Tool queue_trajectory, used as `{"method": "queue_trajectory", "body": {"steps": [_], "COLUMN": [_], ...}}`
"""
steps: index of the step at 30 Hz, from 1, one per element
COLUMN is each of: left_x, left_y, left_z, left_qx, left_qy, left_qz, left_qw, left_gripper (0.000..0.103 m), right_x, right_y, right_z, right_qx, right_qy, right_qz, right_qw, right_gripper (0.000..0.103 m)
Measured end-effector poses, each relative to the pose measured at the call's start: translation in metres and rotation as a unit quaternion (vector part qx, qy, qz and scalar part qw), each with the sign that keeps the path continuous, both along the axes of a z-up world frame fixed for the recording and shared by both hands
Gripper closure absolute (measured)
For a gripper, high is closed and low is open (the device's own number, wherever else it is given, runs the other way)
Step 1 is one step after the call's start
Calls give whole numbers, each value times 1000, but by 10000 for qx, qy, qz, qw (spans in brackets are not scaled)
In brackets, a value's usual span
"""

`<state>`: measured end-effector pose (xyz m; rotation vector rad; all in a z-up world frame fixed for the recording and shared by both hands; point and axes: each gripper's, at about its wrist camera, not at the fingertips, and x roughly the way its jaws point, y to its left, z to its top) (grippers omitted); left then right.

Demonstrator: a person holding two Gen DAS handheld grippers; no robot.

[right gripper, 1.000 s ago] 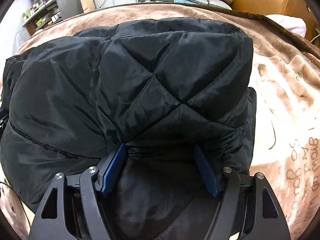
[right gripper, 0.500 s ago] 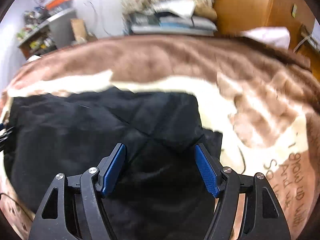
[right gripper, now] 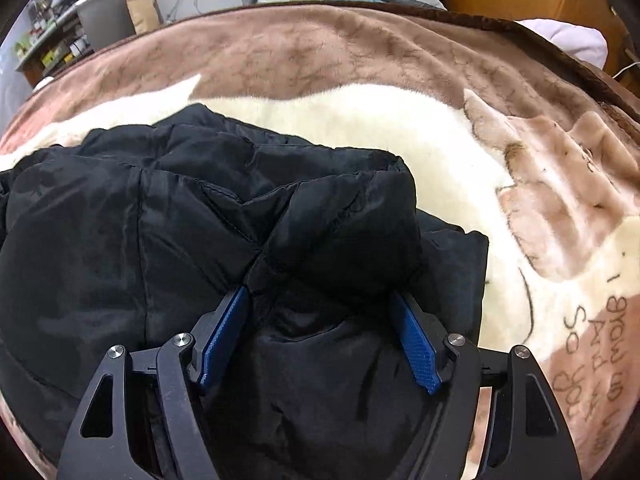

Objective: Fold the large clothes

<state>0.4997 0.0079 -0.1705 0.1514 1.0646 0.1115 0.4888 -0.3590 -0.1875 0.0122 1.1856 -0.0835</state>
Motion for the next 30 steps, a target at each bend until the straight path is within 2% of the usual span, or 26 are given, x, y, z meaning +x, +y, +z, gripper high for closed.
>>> {"method": "queue_trajectory", "body": {"steps": [5, 8, 13, 16, 19, 25, 27, 30], "left_x": [2, -4, -30, -48, -63, -83, -84, -86], "left_y": [-6, -6, 11, 26, 43, 80, 88, 105], "left_z": [5, 22, 58, 77, 85, 68, 57, 39], "left_qx": [317, 371, -321, -445, -550, -1327, -1509, -2220], "left_qy": [96, 100, -58, -245, -182, 216, 341, 469], "left_qz": [22, 27, -299, -392, -318, -402, -379, -170], "left_qw": [9994, 9993, 9990, 9979, 9978, 9901, 9872, 9738], "left_gripper": [25, 25, 25, 25, 24, 23, 22, 22], "right_x": [1, -2, -27, -52, -70, -110, -116, -121], "right_y": [4, 1, -15, -26, -36, -71, -78, -87], "right_z": [0, 17, 53, 72, 80, 71, 64, 54], "right_qx": [-144, -119, 517, 592, 681, 1294, 1313, 1373], "right_qy": [151, 93, -364, -752, -889, -1021, -928, -913], "right_qz": [18, -185, -440, -412, -333, -412, -408, -467], "right_qw": [9998, 9997, 9970, 9946, 9932, 9855, 9861, 9852], "right_gripper": [31, 31, 30, 30, 25, 25, 25, 25]}}
